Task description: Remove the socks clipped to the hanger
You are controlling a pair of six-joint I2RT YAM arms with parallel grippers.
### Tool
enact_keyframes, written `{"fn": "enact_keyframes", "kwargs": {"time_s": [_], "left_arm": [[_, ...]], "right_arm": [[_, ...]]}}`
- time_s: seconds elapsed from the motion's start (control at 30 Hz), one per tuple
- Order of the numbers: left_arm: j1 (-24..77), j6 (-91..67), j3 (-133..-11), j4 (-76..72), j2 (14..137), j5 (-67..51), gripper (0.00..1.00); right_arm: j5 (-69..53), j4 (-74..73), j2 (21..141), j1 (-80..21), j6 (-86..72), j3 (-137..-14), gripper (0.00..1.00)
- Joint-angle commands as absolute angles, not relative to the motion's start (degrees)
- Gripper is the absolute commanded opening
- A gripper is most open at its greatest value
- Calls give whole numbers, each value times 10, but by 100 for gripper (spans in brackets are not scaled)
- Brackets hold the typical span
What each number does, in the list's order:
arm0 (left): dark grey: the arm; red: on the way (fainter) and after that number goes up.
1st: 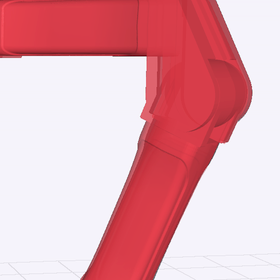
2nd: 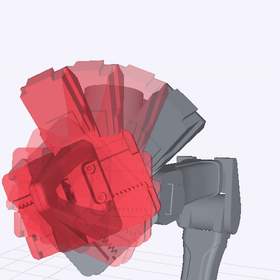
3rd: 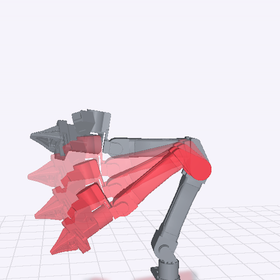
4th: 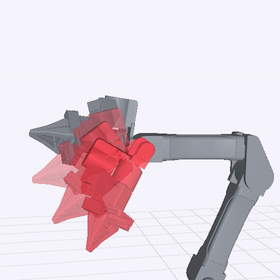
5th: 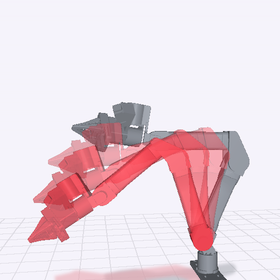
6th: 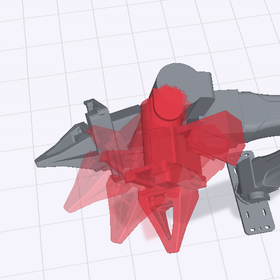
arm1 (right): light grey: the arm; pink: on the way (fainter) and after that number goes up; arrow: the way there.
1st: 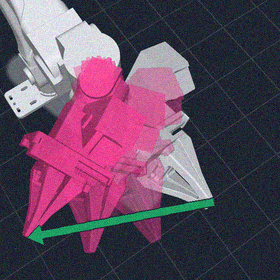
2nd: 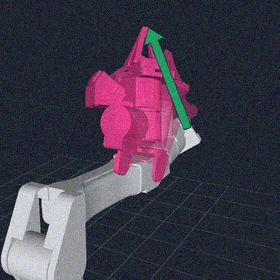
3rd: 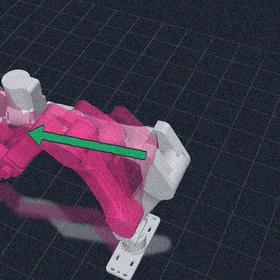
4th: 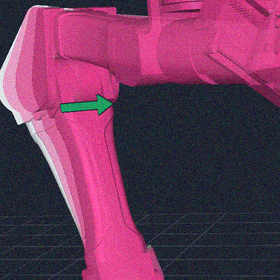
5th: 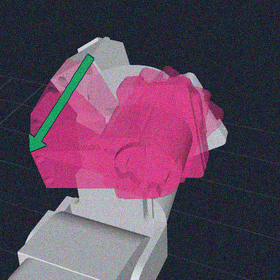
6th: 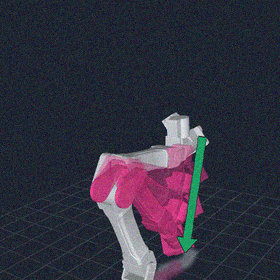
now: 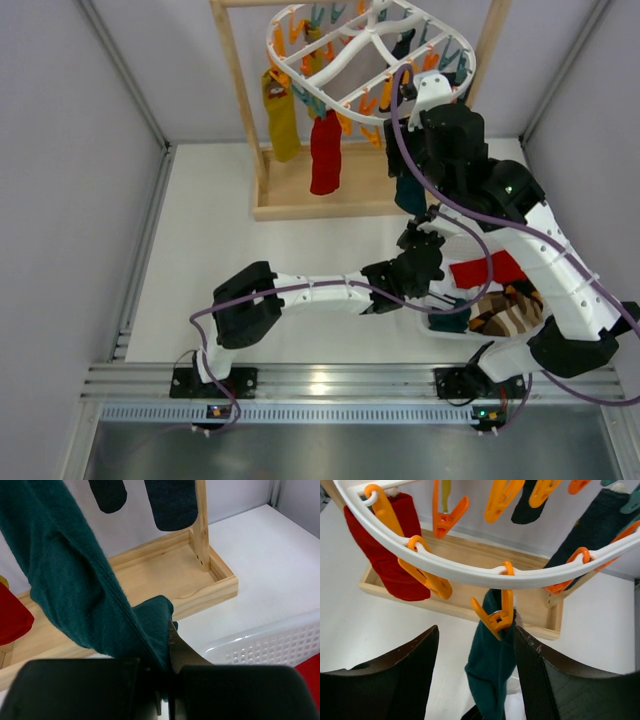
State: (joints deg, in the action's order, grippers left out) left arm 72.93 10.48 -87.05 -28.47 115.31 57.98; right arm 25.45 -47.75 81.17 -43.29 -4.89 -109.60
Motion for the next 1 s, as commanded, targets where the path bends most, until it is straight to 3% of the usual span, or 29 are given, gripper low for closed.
{"fn": "enact_keyframes", "kwargs": {"time_s": [0.0, 0.57, 0.97], "left_arm": [[731, 108, -869, -315, 1143, 591, 0], [731, 79, -837, -315, 1112, 565, 0], [731, 72, -813, -315, 1087, 561, 0]], "right_arm": [[322, -485, 800, -441, -19, -1133, 59], [266, -399, 835, -411, 36, -1106, 60], [259, -337, 854, -410, 33, -1088, 52]]}}
